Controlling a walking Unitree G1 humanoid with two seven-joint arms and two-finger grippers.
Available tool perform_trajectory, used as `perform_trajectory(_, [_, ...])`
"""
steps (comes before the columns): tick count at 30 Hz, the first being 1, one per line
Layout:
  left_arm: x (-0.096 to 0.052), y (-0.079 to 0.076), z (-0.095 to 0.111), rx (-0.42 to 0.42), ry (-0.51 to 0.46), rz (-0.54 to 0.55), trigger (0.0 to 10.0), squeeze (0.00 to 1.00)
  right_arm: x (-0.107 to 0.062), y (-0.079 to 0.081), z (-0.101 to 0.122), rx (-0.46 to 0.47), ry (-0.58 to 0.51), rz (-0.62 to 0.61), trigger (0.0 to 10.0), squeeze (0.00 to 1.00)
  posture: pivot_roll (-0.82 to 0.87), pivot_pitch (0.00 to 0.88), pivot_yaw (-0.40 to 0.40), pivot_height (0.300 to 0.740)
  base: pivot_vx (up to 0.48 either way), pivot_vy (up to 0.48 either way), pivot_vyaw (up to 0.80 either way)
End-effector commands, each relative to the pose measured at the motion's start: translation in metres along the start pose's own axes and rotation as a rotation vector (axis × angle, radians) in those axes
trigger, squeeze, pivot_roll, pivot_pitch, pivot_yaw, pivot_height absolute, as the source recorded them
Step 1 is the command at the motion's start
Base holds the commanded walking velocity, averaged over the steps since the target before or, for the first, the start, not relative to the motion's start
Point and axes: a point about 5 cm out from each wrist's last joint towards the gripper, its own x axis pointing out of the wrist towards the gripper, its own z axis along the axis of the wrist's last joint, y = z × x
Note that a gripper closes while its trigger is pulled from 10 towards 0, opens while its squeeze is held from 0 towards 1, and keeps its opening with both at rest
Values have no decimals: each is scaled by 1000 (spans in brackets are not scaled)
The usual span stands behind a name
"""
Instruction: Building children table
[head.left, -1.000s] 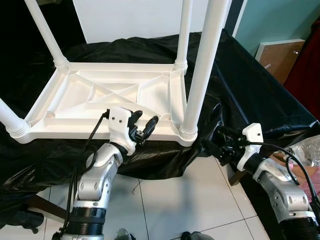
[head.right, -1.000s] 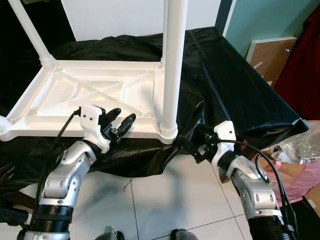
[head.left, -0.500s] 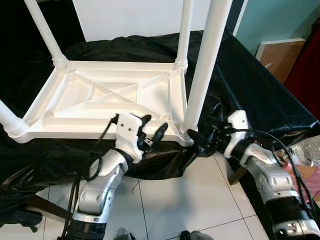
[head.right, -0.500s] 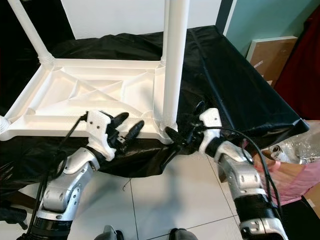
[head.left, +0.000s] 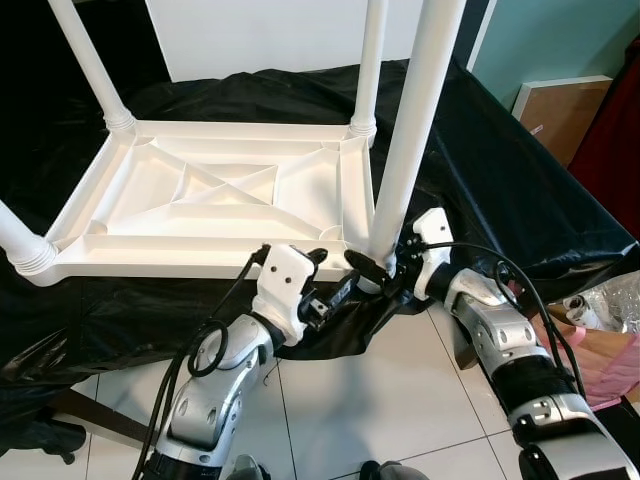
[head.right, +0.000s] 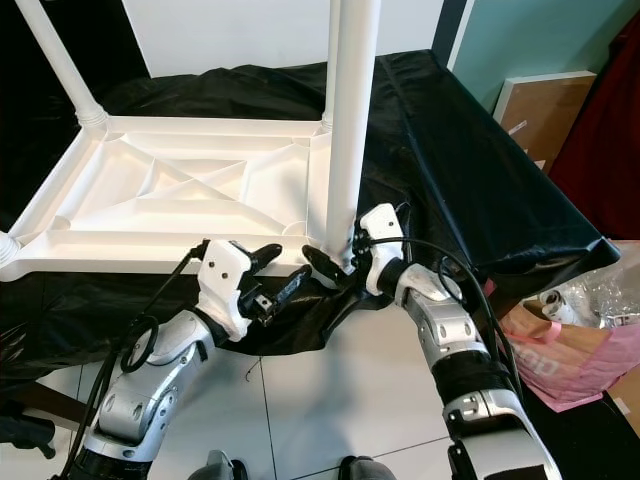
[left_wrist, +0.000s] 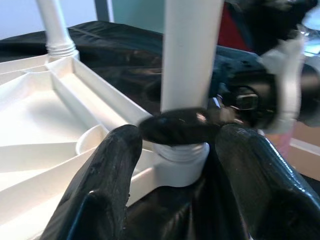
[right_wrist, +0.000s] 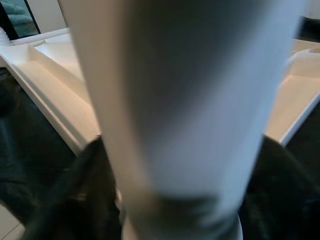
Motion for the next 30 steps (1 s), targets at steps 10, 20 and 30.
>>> perform_trajectory(10, [-2,-5,-6,-22,19,-84,10000,0,0,-1,-7,12,7,-15,0,0,16,54,-36,740,0,0,0])
perform_trajectory(20, [9,13,-12,28,38,74,10000,0,7,12,-21,62,31,-199,10000,0,6,0,-43,740,0,0,0])
perform_trajectory(30, [12,15,-13,48,37,91,10000,0,3,16,-35,183,36,-619,10000,0,23,0,-46,740,0,0,0])
